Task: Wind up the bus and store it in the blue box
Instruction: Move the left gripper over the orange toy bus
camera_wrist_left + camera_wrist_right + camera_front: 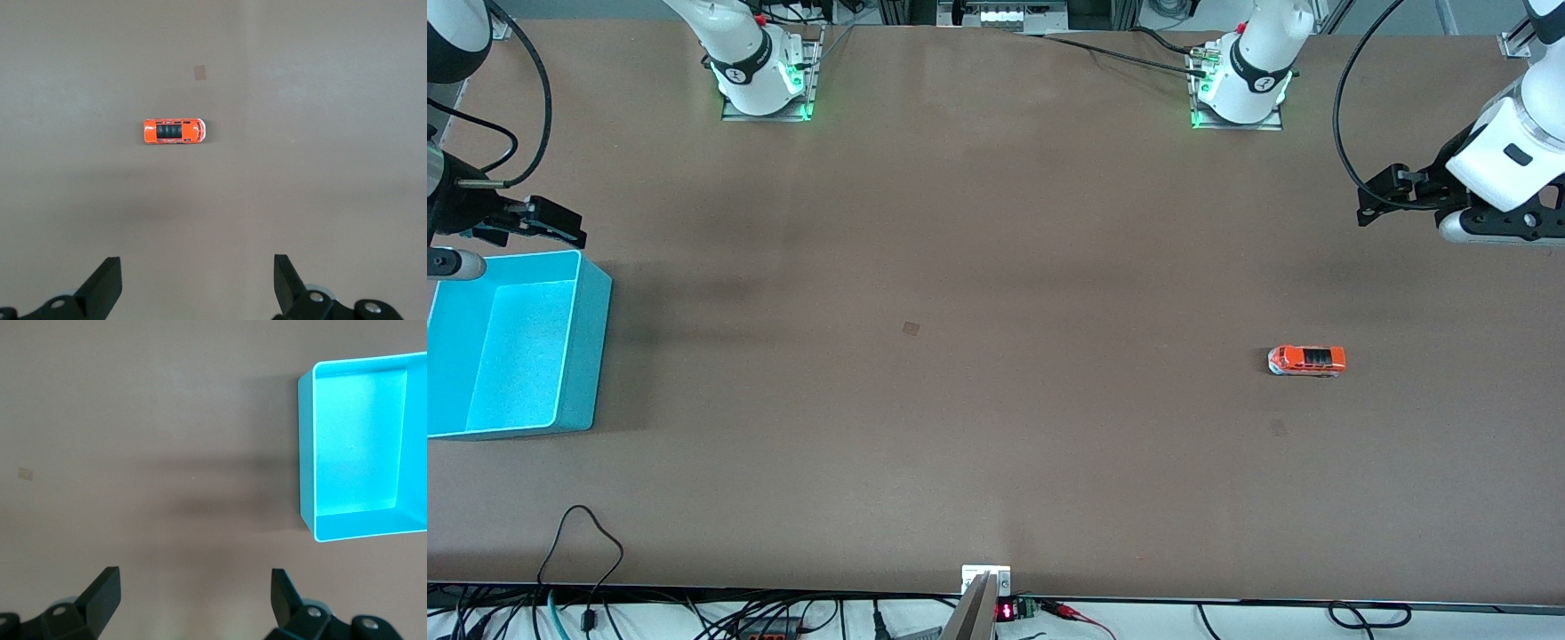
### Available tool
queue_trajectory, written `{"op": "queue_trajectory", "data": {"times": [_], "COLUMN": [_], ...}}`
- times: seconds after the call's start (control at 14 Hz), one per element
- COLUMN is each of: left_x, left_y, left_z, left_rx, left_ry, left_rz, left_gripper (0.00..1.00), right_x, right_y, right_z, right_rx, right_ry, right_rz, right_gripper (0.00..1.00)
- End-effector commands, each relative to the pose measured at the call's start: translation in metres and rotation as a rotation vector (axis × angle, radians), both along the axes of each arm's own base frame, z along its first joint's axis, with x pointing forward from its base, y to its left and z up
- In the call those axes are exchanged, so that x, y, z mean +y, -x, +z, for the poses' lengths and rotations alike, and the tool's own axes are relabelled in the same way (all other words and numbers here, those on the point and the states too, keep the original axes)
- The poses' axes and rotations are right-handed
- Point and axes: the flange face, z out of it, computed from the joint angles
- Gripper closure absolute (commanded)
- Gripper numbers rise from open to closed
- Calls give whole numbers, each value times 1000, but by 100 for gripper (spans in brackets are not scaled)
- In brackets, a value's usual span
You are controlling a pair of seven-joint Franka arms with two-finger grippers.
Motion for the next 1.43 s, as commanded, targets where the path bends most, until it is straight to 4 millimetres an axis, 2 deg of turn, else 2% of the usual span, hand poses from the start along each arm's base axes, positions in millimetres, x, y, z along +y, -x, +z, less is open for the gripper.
{"op": "queue_trajectory", "data": {"times": [0.0, 0.57, 0.79, 1.21, 1.36], "left_x": [-1, -10, -21, -27, -28], "left_y": [2, 1, 9, 26, 26], "left_z": [3, 4, 1, -8, -8], "left_rx": [14, 57, 123, 260, 262], "left_ry": [-14, -8, -11, 29, 30], "left_rz": [5, -3, -28, -39, -60], "left_gripper": [0, 0, 0, 0, 0], "right_x": [-1, -1, -1, -2, -2], "right_y": [2, 2, 2, 2, 2], "right_z": [2, 2, 2, 2, 2], "right_rx": [-4, -4, -3, -3, -4], "right_ry": [-18, -17, -18, -17, -17], "right_rz": [1, 2, 2, 1, 1], "right_gripper": [0, 0, 0, 0, 0]}}
